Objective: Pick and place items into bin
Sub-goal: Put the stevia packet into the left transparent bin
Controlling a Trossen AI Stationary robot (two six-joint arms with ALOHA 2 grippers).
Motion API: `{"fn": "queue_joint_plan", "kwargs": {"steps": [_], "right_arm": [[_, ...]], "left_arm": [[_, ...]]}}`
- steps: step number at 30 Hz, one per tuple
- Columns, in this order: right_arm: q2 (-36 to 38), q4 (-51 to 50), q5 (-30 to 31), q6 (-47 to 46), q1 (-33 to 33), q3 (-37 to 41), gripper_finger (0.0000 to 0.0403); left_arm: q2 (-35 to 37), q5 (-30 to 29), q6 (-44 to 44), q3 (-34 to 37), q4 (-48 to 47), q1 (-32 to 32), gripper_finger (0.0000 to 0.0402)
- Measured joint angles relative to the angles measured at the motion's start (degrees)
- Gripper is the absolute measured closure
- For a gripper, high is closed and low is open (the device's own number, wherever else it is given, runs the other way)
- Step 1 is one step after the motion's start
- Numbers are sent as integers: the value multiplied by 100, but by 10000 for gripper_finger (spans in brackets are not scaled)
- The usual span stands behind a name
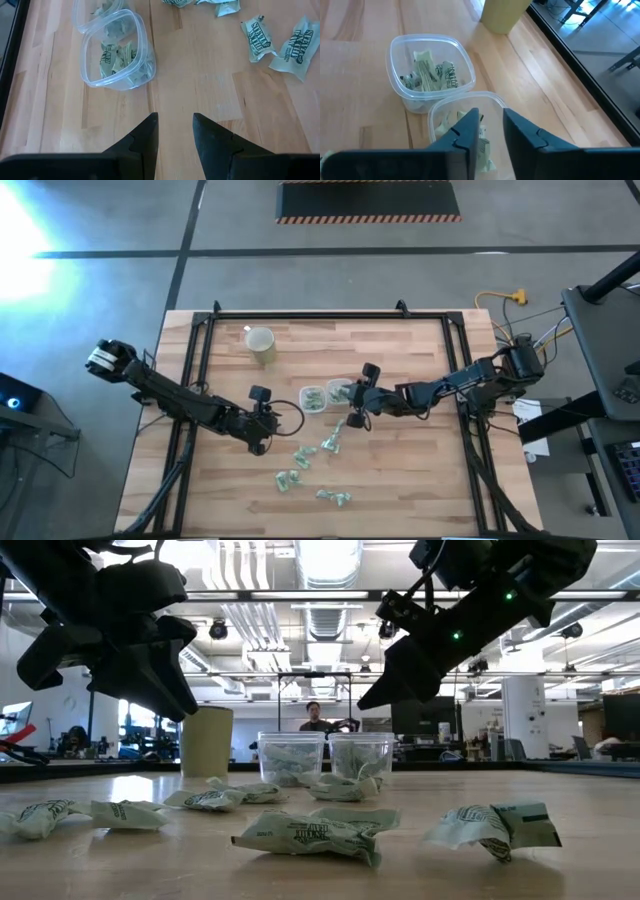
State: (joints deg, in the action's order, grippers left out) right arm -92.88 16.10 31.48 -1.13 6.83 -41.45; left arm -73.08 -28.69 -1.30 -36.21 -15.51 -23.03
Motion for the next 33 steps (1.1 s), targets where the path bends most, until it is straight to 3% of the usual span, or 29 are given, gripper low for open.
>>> {"fn": "queue_joint_plan", "kwargs": {"steps": [6, 11, 16, 33], "right_arm": [[22, -4, -2, 189, 45, -7, 290], [46, -2, -70, 436, 241, -41, 282], [46, -7, -68, 584, 424, -42, 288], [52, -90, -68, 577, 494, -43, 315]], "left_arm": [[0, 210, -17, 0, 7, 2, 297], [0, 1317, -41, 2, 385, 2, 297], [-310, 2089, 226, 4, 1450, -30, 297], [-2071, 2386, 457, -87, 2526, -33, 297]]}}
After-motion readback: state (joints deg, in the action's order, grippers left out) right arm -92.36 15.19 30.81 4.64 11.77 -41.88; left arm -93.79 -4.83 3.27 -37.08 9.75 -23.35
